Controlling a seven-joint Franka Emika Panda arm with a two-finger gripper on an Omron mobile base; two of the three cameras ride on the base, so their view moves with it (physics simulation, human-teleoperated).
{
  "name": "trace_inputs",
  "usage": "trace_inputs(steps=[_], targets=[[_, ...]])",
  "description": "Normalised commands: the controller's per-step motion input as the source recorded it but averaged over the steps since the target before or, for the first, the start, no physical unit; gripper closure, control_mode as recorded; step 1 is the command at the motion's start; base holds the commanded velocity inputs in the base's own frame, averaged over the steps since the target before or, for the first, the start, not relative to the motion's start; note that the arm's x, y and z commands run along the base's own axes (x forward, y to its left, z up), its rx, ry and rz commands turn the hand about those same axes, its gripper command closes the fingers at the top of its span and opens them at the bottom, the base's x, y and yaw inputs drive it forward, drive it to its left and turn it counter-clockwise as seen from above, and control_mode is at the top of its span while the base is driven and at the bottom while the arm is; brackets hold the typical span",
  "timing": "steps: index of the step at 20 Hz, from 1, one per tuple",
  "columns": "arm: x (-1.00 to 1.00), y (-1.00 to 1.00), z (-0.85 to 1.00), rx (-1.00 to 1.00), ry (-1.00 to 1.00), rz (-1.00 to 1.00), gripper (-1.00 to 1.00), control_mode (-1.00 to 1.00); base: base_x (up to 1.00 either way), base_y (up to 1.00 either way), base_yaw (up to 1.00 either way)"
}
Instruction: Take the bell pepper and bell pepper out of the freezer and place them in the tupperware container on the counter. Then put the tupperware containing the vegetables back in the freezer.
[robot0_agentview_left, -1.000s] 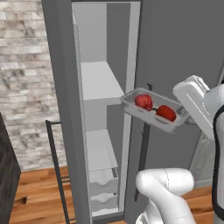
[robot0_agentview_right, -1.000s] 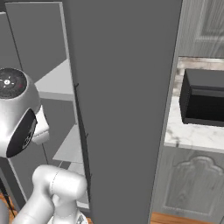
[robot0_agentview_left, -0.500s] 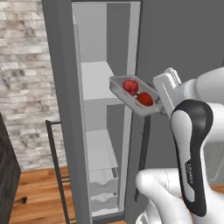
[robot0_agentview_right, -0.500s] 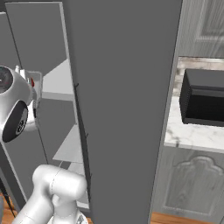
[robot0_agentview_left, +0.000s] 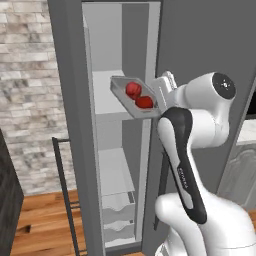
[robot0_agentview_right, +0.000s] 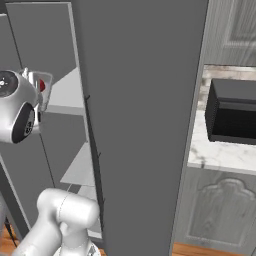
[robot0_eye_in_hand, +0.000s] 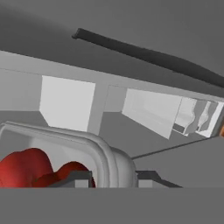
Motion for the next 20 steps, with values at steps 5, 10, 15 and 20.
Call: trace_inputs(steps=[5, 10, 15, 20], targets=[[0.81, 0.34, 0.00, 0.01, 0.00, -0.04, 1.00, -1.00, 0.00, 0.00, 0.00], [0.81, 0.29, 0.00, 0.00, 0.01, -0.05, 1.00, -1.00, 0.00, 0.00, 0.00], [0.80, 0.14, -0.06, 0.00, 0.02, -0.05, 1.00, -1.00, 0.00, 0.00, 0.00], [0.76, 0.03, -0.14, 0.00, 0.03, -0.05, 1.00, -1.00, 0.00, 0.00, 0.00]])
